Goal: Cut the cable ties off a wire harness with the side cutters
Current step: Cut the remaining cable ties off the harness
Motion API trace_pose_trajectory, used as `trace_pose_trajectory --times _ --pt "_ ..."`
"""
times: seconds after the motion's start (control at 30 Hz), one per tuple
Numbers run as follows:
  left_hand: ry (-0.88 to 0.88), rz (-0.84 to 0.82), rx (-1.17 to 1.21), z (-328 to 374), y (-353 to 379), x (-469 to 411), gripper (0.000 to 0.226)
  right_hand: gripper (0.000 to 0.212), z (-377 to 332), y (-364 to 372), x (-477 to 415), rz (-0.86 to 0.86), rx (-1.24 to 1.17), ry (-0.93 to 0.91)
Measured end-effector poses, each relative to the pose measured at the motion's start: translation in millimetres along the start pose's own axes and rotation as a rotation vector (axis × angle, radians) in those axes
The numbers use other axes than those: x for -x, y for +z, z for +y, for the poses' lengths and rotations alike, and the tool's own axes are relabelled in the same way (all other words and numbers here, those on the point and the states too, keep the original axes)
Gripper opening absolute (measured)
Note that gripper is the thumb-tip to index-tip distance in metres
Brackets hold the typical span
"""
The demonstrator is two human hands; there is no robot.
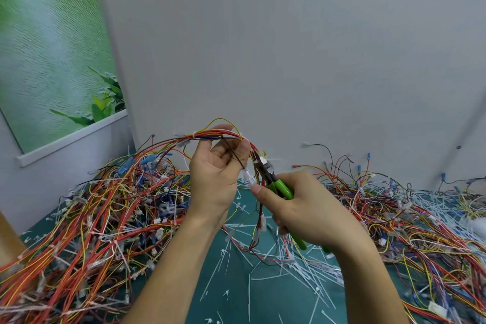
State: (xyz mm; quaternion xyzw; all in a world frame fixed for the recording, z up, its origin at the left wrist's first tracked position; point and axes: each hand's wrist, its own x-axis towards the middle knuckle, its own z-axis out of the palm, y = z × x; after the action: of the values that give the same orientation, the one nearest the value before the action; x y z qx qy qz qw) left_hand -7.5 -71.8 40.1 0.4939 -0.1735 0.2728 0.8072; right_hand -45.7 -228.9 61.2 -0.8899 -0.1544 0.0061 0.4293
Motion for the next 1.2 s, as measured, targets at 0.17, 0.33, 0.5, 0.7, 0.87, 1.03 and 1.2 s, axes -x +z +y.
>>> trace_pose_trajectory --times 0.17,0.33,0.5,0.7,0.87,1.03,1.2 --pt "-0.017 0.006 0.011 -1.6 -1.4 -1.0 0.036 0.053 0.3 2.3 -0.8 0.029 -0.016 0.001" --pt "0.002 -0.007 -0.001 -1.8 -3.1 -2.0 0.038 0.055 0.4 2.6 -1.7 0.043 -0.002 -0.032" --pt "0.051 -0.009 -0.028 -3.1 -2.1 -1.8 0.035 0.058 -0.6 4.2 -0.8 0.039 -0.021 -0.083" --pt "0.069 -0.01 -0.048 -5.5 0.4 -0.4 0.041 0.055 -2.7 7.2 -3.4 0.094 -0.071 -0.049" --pt "0.07 -0.061 -0.069 -6.7 0.6 1.6 0.045 0.056 -3.2 6.4 -4.8 0.136 -0.069 -0.044" --pt "0.066 -0.104 -0.058 -2.0 0.6 1.9 0.043 0.054 -3.7 6.2 -4.1 0.14 -0.052 -0.045" --pt "0.065 -0.125 -0.075 0.4 -0.9 0.5 0.044 0.057 -4.3 6.4 -3.1 0.111 -0.071 -0.052"
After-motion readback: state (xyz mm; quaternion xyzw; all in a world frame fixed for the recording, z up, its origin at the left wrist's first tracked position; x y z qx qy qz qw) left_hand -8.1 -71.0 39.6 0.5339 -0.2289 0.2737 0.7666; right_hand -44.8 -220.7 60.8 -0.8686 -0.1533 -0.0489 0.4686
